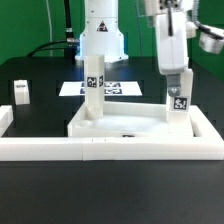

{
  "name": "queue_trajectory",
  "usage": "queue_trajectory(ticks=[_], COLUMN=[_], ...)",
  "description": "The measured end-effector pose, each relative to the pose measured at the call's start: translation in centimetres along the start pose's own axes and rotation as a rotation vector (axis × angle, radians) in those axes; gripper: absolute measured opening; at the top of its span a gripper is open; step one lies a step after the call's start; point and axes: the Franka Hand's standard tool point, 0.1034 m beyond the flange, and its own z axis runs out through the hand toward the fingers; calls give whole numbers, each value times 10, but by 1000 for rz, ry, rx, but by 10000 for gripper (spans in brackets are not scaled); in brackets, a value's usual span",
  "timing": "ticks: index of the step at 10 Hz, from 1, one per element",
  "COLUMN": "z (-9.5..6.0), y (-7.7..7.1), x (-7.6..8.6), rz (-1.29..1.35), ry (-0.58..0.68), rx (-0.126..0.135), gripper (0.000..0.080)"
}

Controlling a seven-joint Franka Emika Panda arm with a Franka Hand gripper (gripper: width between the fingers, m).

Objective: Assemble desk

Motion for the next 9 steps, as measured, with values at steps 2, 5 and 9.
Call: queue_trajectory(ticks=[2, 5, 9], z=[0, 0, -1], y=[-1, 0, 1], x=[2, 0, 0], rz=[64, 249, 213], ry=[2, 21, 39], rx=[2, 15, 21], gripper=[297, 303, 304])
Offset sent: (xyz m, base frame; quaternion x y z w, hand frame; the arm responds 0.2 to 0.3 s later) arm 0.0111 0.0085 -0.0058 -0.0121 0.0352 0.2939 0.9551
